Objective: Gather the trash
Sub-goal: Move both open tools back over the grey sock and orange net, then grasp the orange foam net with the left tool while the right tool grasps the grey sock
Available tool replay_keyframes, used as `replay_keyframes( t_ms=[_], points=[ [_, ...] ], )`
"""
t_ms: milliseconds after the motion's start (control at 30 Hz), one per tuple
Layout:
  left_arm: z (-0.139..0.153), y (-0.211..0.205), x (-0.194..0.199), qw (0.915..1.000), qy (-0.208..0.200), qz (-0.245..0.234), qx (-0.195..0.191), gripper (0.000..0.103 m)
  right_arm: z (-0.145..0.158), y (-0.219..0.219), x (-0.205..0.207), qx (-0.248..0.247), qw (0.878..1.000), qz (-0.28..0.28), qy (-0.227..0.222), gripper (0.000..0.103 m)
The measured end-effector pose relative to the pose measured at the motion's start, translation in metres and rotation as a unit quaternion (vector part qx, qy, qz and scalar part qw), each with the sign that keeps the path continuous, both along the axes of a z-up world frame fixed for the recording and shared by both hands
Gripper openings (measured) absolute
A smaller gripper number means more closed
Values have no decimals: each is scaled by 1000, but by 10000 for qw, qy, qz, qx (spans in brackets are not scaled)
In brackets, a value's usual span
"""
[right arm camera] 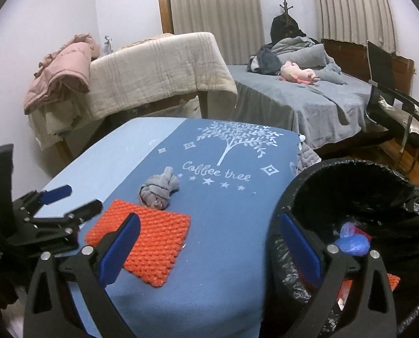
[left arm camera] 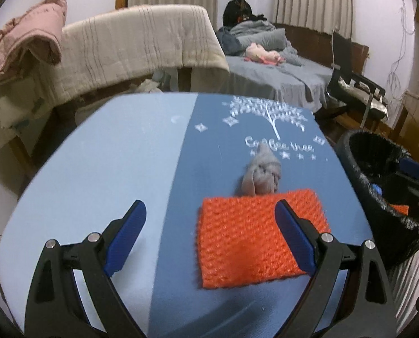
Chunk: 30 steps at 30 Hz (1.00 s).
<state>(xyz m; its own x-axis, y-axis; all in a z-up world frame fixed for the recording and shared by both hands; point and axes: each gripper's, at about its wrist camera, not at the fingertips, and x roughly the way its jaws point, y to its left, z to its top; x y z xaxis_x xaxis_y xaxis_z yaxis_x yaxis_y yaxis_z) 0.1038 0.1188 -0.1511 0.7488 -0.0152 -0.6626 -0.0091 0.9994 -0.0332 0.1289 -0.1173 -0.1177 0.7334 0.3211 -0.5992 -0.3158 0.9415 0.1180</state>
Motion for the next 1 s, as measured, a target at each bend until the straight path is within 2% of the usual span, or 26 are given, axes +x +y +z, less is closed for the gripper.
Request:
replay_keyframes(
  t_ms=[233,333,433,667,833,933,1000],
  points=[
    [-22,-6,7,9995,293,-72,-23,89,-8,-1,0,21,10000,-19,78,97],
    [-31,-9,10,9987,478,-155,-100,81,-10,-1,1,36,9999,-19,98,97],
    [-38,-11,13,9976,638,-223,-174,78,-10,-1,0,31,10000,-17,87,97],
    [-44,-16,16,9955,778,-320,-440,68,-10,-1,1,24,9999,-35,115,97],
    [-43,-21,12,9943,764,-489,-568,42,-9,0,2,-2,9999,-28,118,97],
    [-41,-29,10,9944,713,-588,-505,33,-8,1,4,-34,9999,-13,96,97],
    [-40,-31,8,9946,684,-594,-508,31,-7,2,4,-56,10000,-11,81,97]
  ],
)
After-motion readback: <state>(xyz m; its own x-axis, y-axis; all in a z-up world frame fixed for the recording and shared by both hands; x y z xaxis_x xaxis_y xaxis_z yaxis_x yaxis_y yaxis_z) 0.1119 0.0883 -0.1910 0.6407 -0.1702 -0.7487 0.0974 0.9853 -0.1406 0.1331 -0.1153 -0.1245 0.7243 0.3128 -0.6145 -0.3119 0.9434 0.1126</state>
